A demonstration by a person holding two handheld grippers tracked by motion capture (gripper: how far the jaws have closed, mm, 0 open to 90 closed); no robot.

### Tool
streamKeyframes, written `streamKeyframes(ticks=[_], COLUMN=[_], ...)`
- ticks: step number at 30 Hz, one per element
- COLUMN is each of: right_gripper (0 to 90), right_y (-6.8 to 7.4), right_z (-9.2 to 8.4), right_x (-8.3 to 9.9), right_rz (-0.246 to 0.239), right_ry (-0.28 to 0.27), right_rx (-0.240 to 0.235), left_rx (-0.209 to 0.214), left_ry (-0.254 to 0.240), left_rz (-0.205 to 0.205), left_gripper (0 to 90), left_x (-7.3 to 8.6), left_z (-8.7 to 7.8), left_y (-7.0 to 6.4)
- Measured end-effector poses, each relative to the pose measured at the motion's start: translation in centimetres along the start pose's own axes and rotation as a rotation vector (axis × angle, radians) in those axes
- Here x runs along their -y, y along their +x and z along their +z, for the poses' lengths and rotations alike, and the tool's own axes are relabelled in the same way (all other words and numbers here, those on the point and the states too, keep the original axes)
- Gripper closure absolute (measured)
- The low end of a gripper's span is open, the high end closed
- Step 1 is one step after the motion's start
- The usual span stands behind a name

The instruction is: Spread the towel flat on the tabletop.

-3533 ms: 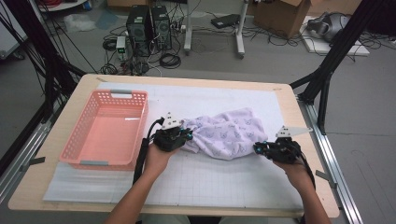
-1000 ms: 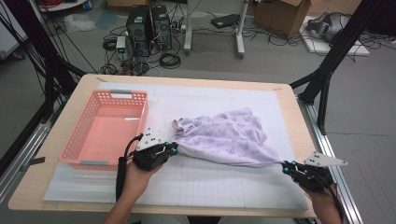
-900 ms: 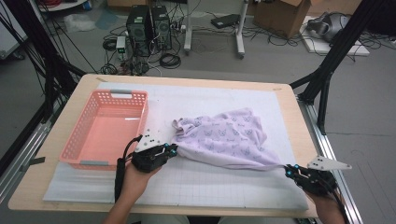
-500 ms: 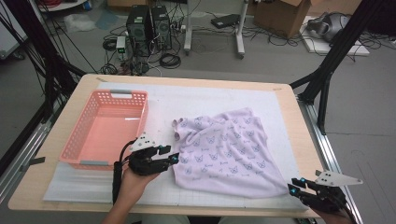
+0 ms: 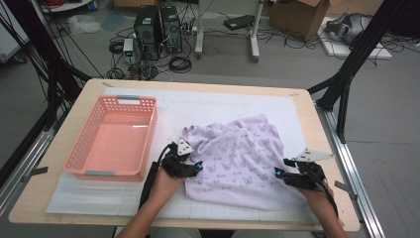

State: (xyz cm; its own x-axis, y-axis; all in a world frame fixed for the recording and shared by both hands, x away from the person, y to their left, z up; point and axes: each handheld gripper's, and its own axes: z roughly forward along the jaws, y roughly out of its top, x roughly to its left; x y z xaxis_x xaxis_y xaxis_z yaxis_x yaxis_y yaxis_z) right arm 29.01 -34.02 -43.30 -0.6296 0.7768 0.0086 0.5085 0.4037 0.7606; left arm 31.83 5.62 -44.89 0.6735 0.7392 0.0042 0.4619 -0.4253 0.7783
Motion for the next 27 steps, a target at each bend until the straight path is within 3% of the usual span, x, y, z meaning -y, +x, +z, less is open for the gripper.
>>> streamKeyframes(ticks=[1, 2, 3, 4, 5, 6, 7, 8, 9, 10, 11, 13, 14, 15, 17, 18, 19, 20, 21, 22, 23, 24, 25, 26, 27], right_gripper=[44.0, 43.6, 44.4, 44.4, 53.0, 61.9, 61.9, 79.6, 79.6, 85.9, 86.6, 87.2, 87.4, 87.4, 87.6, 87.6, 87.7, 87.7, 87.7, 87.7, 87.5, 87.5, 86.0, 86.0, 79.0], right_y=[0.2, 0.8, 1.1, 1.1, 1.4, 1.3, 1.3, 1.1, 1.1, 1.1, 1.0, 0.4, -0.1, -0.1, -0.5, -0.5, -0.7, -0.7, -0.9, -0.9, -1.1, -1.1, -1.3, -1.3, -1.3], right_z=[0.8, 2.4, 3.1, 3.1, 4.1, 4.3, 4.3, 4.6, 4.6, 4.8, 5.0, 5.6, 6.0, 6.0, 6.4, 6.4, 6.8, 6.8, 7.4, 7.4, 7.9, 7.9, 8.0, 8.0, 7.6], right_x=[-0.4, -1.1, -1.5, -1.5, -2.1, -2.3, -2.3, -2.8, -2.8, -3.0, -3.2, -3.3, -3.4, -3.4, -4.0, -4.0, -4.4, -4.4, -4.8, -4.8, -5.1, -5.1, -5.2, -5.2, -5.2], right_rz=[-0.014, -0.043, -0.052, -0.052, -0.089, -0.094, -0.094, -0.108, -0.108, -0.111, -0.118, -0.068, -0.044, -0.044, -0.034, -0.034, -0.036, -0.036, -0.034, -0.034, -0.020, -0.020, 0.013, 0.013, 0.035], right_ry=[0.010, 0.030, 0.053, 0.053, 0.062, 0.069, 0.069, 0.079, 0.079, 0.077, 0.073, 0.046, 0.019, 0.019, -0.022, -0.022, -0.041, -0.041, -0.054, -0.054, -0.058, -0.058, -0.061, -0.061, -0.065], right_rx=[-0.015, -0.032, -0.039, -0.039, -0.041, -0.049, -0.049, -0.053, -0.053, -0.048, -0.032, -0.017, 0.016, 0.016, 0.088, 0.088, 0.138, 0.138, 0.196, 0.196, 0.235, 0.235, 0.230, 0.230, 0.208], left_rx=[0.009, 0.007, 0.014, 0.016, 0.017, 0.006, -0.008, -0.016, -0.022, -0.032, -0.045, -0.078, -0.090, -0.099, -0.113, -0.124, -0.140, -0.145, -0.149, -0.155, -0.152, -0.141, -0.108, -0.086, -0.080], left_ry=[-0.003, -0.002, 0.003, 0.013, 0.016, 0.002, -0.010, -0.028, -0.026, -0.029, -0.037, -0.053, -0.070, -0.081, -0.081, -0.093, -0.121, -0.126, -0.146, -0.166, -0.177, -0.180, -0.183, -0.180, -0.180], left_rz=[0.015, 0.027, 0.029, 0.022, 0.007, -0.004, -0.019, -0.040, -0.055, -0.063, -0.068, -0.079, -0.092, -0.111, -0.128, -0.132, -0.137, -0.139, -0.139, -0.137, -0.152, -0.180, -0.200, -0.198, -0.183], left_gripper=[53.5, 72.2, 81.4, 81.4, 83.2, 83.6, 83.6, 84.0, 84.0, 84.0, 84.0, 84.1, 84.1, 84.1, 84.2, 84.2, 84.2, 84.2, 84.1, 84.1, 79.6, 79.6, 64.5, 64.5, 50.9], left_x=[-0.1, -0.2, -0.5, -0.7, -1.0, -1.2, -1.4, -1.6, -1.9, -2.2, -2.6, -3.4, -3.7, -4.0, -4.5, -4.6, -4.7, -4.9, -5.0, -5.0, -5.0, -5.1, -5.1, -5.1, -5.1], left_z=[0.0, 0.1, 0.2, 0.3, 0.5, 0.6, 0.7, 0.8, 0.9, 1.1, 1.3, 1.8, 2.1, 2.4, 3.1, 3.3, 3.6, 3.8, 4.0, 4.1, 4.2, 4.1, 3.9, 3.7, 3.3], left_y=[-0.2, -0.4, -0.4, -0.3, 0.0, 0.3, 0.7, 1.2, 1.7, 2.1, 2.5, 3.2, 3.6, 4.0, 4.6, 4.7, 4.9, 5.0, 5.0, 5.0, 4.9, 4.9, 4.9, 4.7, 4.5])
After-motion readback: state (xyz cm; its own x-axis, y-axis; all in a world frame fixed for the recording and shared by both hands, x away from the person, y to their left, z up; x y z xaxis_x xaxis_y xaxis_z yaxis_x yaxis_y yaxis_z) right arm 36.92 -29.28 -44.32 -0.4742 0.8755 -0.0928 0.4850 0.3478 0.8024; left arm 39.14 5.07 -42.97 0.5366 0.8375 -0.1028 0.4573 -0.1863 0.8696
